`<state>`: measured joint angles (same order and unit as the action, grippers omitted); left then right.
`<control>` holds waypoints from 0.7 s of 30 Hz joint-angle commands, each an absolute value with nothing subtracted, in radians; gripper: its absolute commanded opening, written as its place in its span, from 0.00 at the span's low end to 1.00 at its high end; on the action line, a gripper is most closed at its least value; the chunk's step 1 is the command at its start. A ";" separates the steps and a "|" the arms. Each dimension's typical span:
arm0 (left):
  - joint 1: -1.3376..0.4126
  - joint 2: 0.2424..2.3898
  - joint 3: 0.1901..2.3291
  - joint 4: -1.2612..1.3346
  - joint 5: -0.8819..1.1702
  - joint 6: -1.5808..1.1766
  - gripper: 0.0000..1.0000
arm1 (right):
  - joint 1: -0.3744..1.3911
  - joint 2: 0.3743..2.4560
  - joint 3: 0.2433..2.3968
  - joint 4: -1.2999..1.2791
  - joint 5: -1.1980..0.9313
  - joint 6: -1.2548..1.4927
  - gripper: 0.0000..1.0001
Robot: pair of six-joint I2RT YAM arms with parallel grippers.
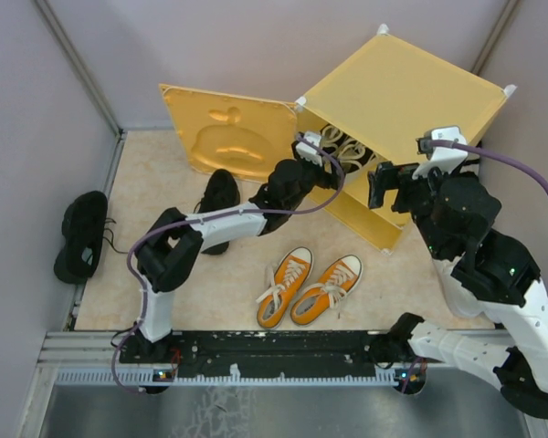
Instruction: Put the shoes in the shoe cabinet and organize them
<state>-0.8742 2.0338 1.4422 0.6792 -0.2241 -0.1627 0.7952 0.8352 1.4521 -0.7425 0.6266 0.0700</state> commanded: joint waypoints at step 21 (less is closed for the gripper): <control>-0.890 1.858 1.263 0.606 0.043 -0.118 0.00 | 0.789 0.815 1.437 -0.695 0.633 0.062 0.96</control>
